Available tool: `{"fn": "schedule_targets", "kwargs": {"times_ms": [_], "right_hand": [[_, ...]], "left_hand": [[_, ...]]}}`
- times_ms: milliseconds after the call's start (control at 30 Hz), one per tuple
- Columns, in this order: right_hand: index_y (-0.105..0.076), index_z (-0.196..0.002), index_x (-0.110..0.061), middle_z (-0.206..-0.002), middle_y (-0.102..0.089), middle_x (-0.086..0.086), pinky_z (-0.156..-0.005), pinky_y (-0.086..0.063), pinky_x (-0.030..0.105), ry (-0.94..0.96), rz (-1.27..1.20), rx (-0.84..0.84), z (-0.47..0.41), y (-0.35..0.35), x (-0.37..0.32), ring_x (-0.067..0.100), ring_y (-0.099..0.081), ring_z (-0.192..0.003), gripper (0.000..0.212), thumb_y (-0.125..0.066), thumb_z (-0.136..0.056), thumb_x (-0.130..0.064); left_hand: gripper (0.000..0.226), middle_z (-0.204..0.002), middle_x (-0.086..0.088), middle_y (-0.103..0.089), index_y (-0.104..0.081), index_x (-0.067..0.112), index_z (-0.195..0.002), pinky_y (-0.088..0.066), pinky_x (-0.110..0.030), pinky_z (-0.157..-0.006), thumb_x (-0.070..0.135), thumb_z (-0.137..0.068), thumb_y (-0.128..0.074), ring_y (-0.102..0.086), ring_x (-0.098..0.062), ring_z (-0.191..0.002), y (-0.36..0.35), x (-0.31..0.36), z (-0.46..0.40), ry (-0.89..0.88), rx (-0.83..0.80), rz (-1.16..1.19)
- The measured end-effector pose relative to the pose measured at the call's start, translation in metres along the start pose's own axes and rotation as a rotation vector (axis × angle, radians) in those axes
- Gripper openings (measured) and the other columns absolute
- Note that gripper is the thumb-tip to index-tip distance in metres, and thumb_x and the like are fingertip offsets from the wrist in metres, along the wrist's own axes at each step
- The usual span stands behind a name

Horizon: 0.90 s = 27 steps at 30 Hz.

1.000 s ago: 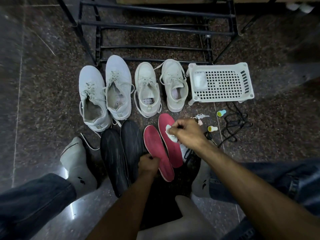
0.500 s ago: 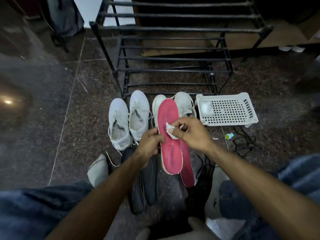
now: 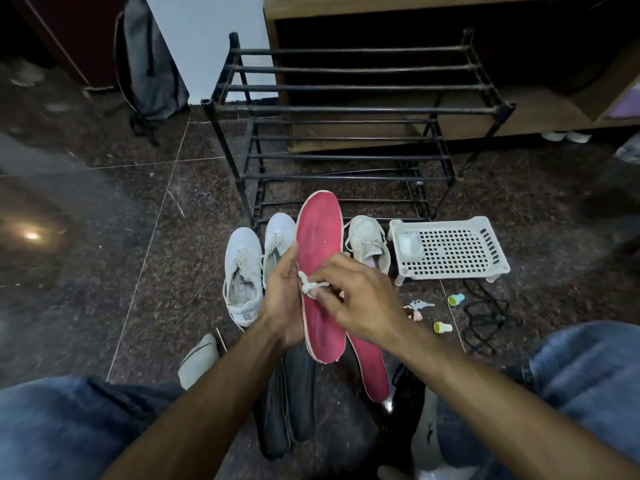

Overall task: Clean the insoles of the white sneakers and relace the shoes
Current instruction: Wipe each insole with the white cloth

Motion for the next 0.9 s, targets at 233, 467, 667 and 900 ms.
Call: {"fn": "schedule_targets", "kwargs": {"times_ms": [233, 467, 667, 900], "right_hand": [[-0.067, -0.096, -0.014, -0.092, -0.058, 0.0, -0.057, -0.05, 0.036, 0.086, 0.344, -0.014, -0.029, 0.016, 0.005, 0.023, -0.06, -0.084, 0.015, -0.058, -0.091, -0.026], [-0.07, -0.093, -0.029, -0.089, -0.06, -0.008, -0.064, -0.041, 0.029, -0.186, 0.206, 0.097, -0.063, 0.039, 0.021, 0.017, -0.06, -0.081, 0.011, -0.066, -0.086, -0.036], [-0.074, -0.094, -0.027, -0.088, -0.065, -0.012, -0.07, -0.051, 0.037, -0.034, 0.069, -0.157, -0.038, 0.018, 0.001, 0.01, -0.058, -0.077, 0.011, -0.07, -0.084, -0.027], [-0.067, -0.109, -0.03, -0.105, -0.064, -0.009, -0.078, -0.05, 0.038, -0.131, 0.304, -0.002, -0.048, 0.04, 0.007, 0.023, -0.063, -0.096, 0.02, -0.063, -0.089, -0.029]], "left_hand": [[0.051, -0.093, -0.008, -0.07, -0.069, 0.01, -0.112, -0.054, -0.035, -0.083, 0.049, -0.096, -0.042, -0.068, -0.02, -0.085, -0.006, -0.006, -0.004, -0.064, 0.006, -0.015], [0.041, -0.09, -0.01, -0.069, -0.067, 0.007, -0.103, -0.051, -0.035, -0.084, 0.041, -0.095, -0.047, -0.065, -0.023, -0.086, -0.035, 0.014, -0.017, -0.153, -0.037, 0.094], [0.06, -0.106, -0.016, -0.061, -0.063, 0.004, -0.118, -0.033, -0.044, -0.11, 0.056, -0.089, -0.052, -0.059, -0.029, -0.104, -0.013, 0.001, -0.013, -0.134, -0.018, 0.204], [0.057, -0.091, -0.01, -0.065, -0.071, 0.013, -0.11, -0.05, -0.038, -0.071, 0.06, -0.083, -0.053, -0.059, -0.025, -0.078, -0.022, -0.015, 0.006, -0.146, 0.0, 0.061]]}}
Point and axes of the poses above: each hand's wrist, its own z-axis away from the middle knuckle, its own y-axis out of the back of the hand, x = y × z, the point moved 6 cm from there along -z, towards the middle knuckle
